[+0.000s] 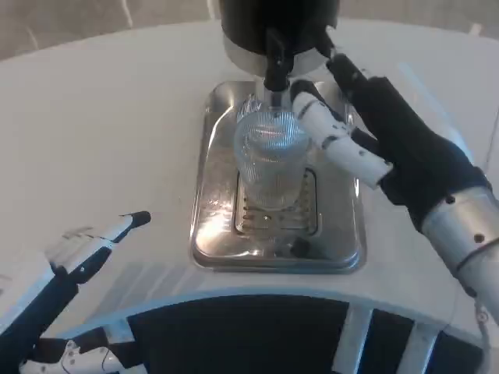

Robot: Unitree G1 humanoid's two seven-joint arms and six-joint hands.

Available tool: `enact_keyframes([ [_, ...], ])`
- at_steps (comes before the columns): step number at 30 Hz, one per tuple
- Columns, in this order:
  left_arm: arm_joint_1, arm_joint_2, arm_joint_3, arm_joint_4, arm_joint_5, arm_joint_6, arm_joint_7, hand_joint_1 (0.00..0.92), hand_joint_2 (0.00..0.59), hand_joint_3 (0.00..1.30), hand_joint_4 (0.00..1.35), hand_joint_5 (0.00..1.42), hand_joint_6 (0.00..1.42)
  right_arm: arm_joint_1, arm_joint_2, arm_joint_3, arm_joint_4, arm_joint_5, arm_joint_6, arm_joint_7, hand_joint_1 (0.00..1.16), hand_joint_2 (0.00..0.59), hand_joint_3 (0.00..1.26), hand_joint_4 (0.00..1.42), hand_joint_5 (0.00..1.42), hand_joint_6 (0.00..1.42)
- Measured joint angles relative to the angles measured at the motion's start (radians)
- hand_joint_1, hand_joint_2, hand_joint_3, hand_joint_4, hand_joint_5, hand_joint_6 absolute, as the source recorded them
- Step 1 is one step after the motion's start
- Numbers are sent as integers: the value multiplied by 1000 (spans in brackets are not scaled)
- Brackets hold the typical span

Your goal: Grasp the cup under the faucet to collect the drink, then remove the cup.

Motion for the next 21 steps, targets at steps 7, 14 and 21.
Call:
enact_keyframes([
  [7,3,-2,1,-12,0,19,-5,69,84,89,65,165,179,-43,-32,13,35,72,34,-38,175,533,0,0,0,62],
  [14,-3,-2,1,-12,-25,31,-22,53,78,96,71,168,179,-85,-48,63,53,107,65,-78,171,533,0,0,0,63],
  [21,-12,-2,1,1,-29,37,-35,51,78,99,74,169,179,-111,-64,86,97,149,78,-118,169,533,0,0,0,63],
])
